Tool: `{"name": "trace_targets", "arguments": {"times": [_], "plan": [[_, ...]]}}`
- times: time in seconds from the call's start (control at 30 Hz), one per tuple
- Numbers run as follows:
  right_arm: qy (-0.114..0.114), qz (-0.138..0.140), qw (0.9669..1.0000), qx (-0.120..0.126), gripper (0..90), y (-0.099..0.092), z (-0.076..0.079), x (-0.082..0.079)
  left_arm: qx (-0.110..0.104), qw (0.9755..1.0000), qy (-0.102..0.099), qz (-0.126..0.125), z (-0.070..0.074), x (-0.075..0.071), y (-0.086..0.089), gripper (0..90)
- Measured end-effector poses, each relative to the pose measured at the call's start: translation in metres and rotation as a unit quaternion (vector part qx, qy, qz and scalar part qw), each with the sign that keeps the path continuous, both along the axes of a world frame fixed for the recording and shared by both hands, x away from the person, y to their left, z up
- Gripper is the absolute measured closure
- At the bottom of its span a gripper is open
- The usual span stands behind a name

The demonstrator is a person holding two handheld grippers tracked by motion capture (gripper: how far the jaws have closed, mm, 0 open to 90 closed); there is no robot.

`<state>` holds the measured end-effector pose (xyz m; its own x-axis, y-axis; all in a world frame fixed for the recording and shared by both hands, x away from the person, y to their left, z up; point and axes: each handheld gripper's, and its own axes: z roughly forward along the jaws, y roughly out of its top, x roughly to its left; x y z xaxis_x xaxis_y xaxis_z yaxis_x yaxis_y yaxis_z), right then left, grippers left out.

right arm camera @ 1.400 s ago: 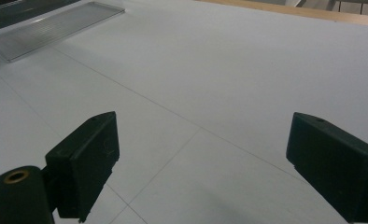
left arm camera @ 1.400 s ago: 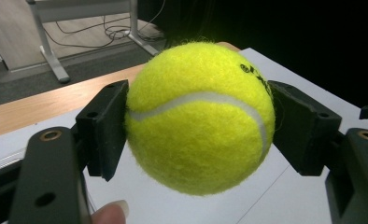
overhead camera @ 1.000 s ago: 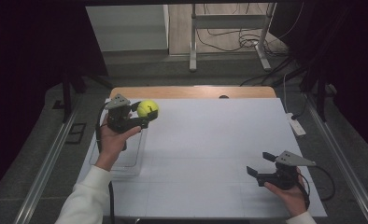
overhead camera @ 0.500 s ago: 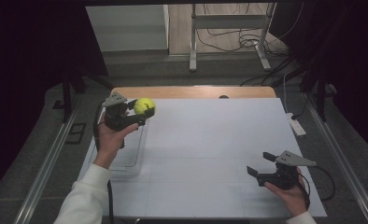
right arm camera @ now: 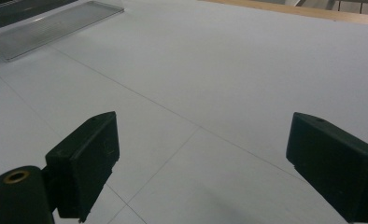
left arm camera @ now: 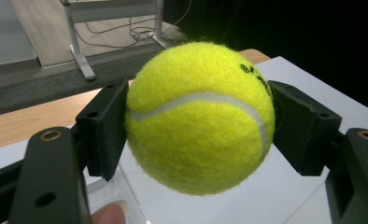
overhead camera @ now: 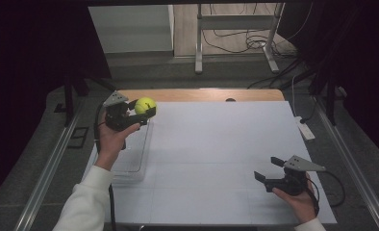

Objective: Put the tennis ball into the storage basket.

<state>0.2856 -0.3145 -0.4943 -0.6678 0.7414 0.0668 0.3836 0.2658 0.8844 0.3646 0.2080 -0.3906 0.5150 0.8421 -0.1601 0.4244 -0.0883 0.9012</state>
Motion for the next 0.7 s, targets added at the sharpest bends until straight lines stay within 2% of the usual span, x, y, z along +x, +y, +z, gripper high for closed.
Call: {"name": "trace_targets", "arguments": {"times": [0.7], "plan": [[0.001,-0.001,1.0000,0.000,9.9,-0.001,0.000,0.001,0.006,0.9993,0.010,0.035,-0.003,0.015,0.015,27.1]]}}
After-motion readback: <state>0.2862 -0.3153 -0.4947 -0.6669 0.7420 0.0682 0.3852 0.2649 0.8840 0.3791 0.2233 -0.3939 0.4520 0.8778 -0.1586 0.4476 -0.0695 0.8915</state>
